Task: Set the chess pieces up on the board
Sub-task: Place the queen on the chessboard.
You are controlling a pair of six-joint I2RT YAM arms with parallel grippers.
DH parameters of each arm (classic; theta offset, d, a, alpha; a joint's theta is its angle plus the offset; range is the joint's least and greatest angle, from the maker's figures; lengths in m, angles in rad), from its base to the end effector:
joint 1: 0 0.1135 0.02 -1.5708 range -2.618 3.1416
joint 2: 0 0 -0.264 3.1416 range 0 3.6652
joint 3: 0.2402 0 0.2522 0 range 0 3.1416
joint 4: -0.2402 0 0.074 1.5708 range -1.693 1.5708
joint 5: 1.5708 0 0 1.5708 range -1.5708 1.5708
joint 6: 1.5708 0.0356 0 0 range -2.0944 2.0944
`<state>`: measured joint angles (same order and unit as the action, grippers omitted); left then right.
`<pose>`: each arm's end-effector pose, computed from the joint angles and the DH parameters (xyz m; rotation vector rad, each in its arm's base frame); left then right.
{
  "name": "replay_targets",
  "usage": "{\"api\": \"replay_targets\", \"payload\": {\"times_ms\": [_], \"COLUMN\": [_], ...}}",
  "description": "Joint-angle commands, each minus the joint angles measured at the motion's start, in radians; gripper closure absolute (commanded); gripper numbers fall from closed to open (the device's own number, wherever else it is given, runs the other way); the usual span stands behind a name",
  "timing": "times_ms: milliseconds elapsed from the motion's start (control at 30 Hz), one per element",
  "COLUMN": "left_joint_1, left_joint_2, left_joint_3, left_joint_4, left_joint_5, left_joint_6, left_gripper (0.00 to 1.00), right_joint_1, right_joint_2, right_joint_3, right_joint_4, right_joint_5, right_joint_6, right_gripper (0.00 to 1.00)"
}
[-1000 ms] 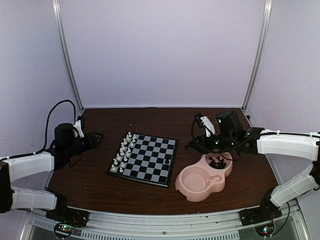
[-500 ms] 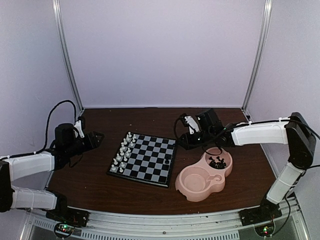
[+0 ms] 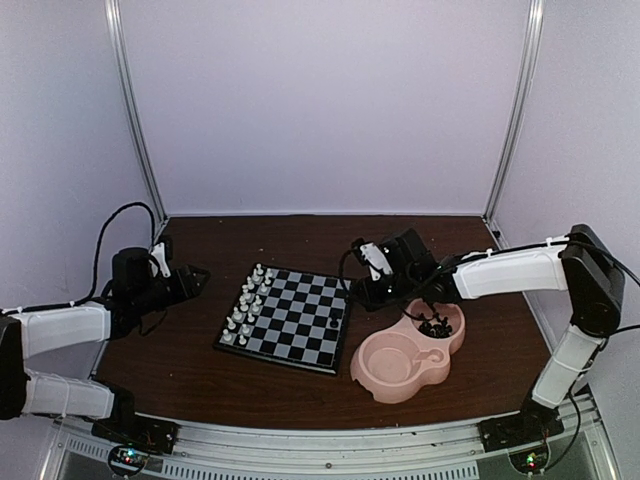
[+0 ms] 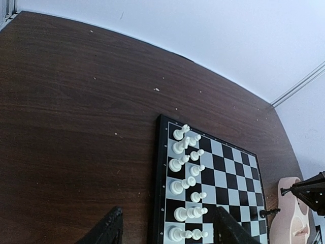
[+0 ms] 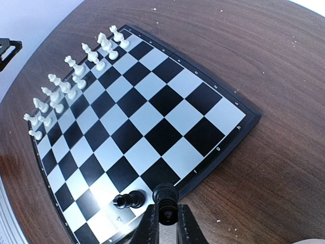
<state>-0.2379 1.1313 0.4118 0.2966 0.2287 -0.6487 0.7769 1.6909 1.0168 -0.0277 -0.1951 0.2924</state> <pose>0.2222 -0.0622 0.1915 -0.2712 2.0542 -0.7874 0.2545 0.2599 0.1992 -0.6753 2.2827 0.7626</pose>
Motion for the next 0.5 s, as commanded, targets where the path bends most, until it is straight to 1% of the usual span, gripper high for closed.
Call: {"api": "replay_targets", "payload": {"times_ms": [0,200,467], "left_joint_1": [-0.008,-0.008,-0.01], "left_joint_2": [0.006,0.026,0.021], "left_joint_3": [0.018,0.021,0.022], "left_joint_4": [0.036,0.045,0.049], "left_joint_5": [0.018,0.025,0.041], "left_joint_6": [-0.008,-0.014,-0.029], "left_gripper": [0.39,0.39,0.39], "right_joint_1": [0.009,0.01,0.028], "right_joint_2": [0.036,0.065,0.066], "right_joint_3": [0.028,0.056,0.06], "right_joint_4": [-0.026,-0.069,-0.066], "right_joint_5": [0.051,0.09,0.067], "right_joint_6": [-0.014,-0.032,-0.052], "right_gripper": [0.89,0.88,0.89]}}
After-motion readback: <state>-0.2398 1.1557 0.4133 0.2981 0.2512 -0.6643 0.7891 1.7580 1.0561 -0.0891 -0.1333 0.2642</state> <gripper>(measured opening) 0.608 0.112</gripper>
